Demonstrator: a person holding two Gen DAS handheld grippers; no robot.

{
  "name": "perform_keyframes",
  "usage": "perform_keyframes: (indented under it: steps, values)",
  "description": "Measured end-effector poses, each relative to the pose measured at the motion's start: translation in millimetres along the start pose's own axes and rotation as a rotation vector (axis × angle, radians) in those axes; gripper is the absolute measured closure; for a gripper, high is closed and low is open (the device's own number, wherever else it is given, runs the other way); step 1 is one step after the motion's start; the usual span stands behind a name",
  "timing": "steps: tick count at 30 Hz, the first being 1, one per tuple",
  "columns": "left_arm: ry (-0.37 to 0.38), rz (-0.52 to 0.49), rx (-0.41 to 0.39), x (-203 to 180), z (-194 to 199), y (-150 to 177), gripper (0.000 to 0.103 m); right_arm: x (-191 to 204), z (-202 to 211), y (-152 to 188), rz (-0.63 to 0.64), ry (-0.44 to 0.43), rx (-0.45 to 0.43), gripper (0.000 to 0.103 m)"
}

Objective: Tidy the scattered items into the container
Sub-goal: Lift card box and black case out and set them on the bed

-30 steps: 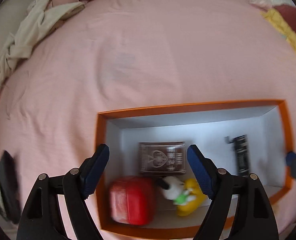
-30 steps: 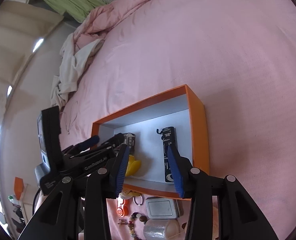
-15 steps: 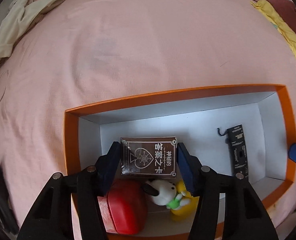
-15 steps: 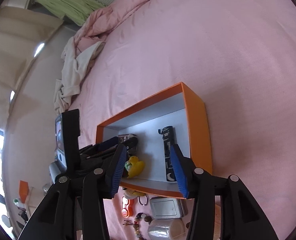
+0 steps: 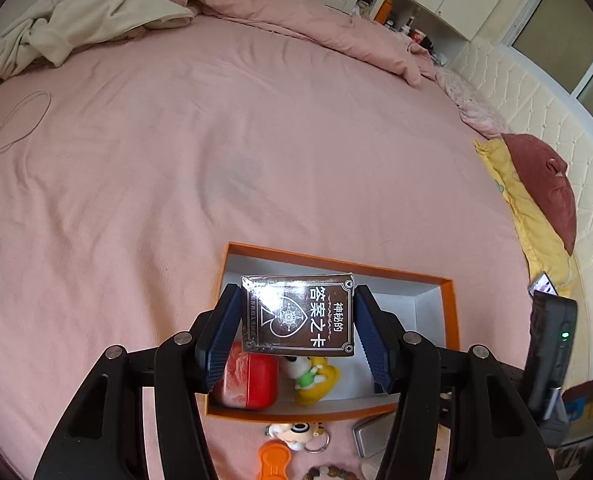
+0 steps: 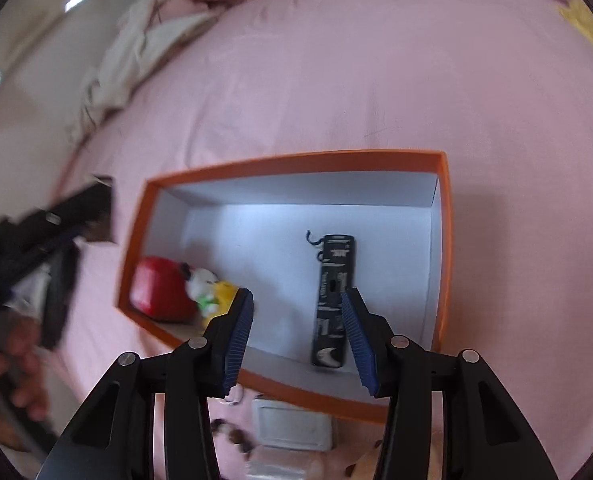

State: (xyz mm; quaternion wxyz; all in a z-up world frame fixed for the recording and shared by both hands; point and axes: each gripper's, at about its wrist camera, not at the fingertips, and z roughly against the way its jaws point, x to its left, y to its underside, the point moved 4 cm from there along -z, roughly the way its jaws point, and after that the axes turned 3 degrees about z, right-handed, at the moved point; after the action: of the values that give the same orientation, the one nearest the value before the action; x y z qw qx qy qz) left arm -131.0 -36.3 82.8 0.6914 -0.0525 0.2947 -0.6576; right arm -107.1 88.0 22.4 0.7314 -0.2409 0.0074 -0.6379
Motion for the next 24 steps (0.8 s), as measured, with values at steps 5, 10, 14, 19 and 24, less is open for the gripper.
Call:
perform_keyframes:
  steps: [5,10,14,19,24]
  values:
    - [0.032,0.012,-0.027,0,8,-8,0.046,7,-24,-7,0.143,0.207,0.046,0.058]
    - [0.022,-0.005,-0.033,2,17,-13,0.046,17,-43,-1,0.286,0.370,0.114,0.057]
    - [0.043,0.032,-0.057,11,27,-16,0.046,29,-48,4,0.372,0.299,0.141,0.080]
    - [0.033,0.055,-0.062,21,30,-18,0.046,4,-47,-3,0.152,0.136,0.168,0.081]
    - [0.042,0.079,-0.082,28,33,-22,0.046,-6,-36,-6,0.010,-0.040,0.115,0.084]
